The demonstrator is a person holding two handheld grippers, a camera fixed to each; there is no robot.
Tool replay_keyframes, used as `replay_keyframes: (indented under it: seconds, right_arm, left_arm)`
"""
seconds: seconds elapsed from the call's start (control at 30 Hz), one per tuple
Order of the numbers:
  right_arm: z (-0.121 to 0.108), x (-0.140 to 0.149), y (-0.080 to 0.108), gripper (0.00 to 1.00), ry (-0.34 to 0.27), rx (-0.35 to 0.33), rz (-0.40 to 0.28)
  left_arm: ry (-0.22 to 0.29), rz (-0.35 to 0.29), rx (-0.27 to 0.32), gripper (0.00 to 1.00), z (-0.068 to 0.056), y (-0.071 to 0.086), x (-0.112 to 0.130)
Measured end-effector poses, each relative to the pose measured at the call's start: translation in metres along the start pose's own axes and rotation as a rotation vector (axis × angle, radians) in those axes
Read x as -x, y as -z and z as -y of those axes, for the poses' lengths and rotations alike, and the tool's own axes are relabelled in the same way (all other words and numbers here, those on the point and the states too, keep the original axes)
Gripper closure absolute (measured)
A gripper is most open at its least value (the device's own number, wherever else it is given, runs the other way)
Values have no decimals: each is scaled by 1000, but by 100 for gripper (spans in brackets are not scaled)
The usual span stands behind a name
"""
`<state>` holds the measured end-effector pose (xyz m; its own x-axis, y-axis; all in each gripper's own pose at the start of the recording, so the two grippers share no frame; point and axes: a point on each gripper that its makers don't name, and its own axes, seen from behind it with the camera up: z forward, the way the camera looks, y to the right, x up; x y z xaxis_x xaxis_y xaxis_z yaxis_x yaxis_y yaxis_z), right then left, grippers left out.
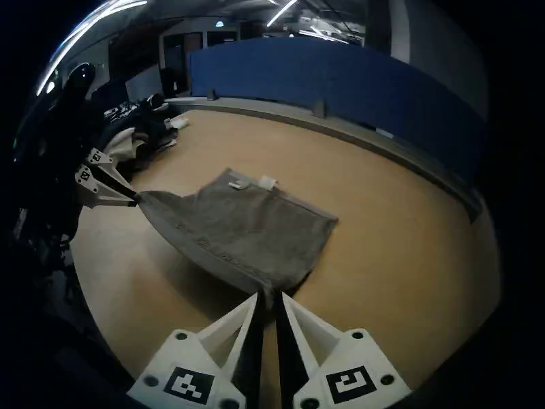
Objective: Fold towel
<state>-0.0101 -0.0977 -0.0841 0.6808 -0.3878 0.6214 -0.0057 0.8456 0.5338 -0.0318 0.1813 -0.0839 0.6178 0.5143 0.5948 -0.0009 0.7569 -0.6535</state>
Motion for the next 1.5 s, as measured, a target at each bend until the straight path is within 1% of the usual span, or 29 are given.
replay_keyframes:
  seconds: [0.1,0.3,0.6,0.8,1.07,1.37,1.5]
  right_arm:
    - [-2,-2,7,90,-6,4,-5]
    - [-3,-3,16,90,-12,8,-9]
    - [-3,-4,19,90,-9,11,-8]
    - [-5,-6,18,90,-7,16,-8]
    - [-12,-14,7,90,-7,20,0]
    - [-30,-22,-20,90,-25,25,17]
    - [-37,-27,-33,90,-33,24,22]
  left_arm:
    - [12,-6,3,89,-3,6,-3]
    - [23,-8,3,89,-8,14,-5]
    - [26,-7,-2,89,-10,15,-5]
    - [37,-2,0,89,-11,15,-6]
    - [46,17,-13,89,-2,7,-13]
    - [69,30,-11,89,14,-14,-30]
    - [78,39,-11,89,24,-27,-36]
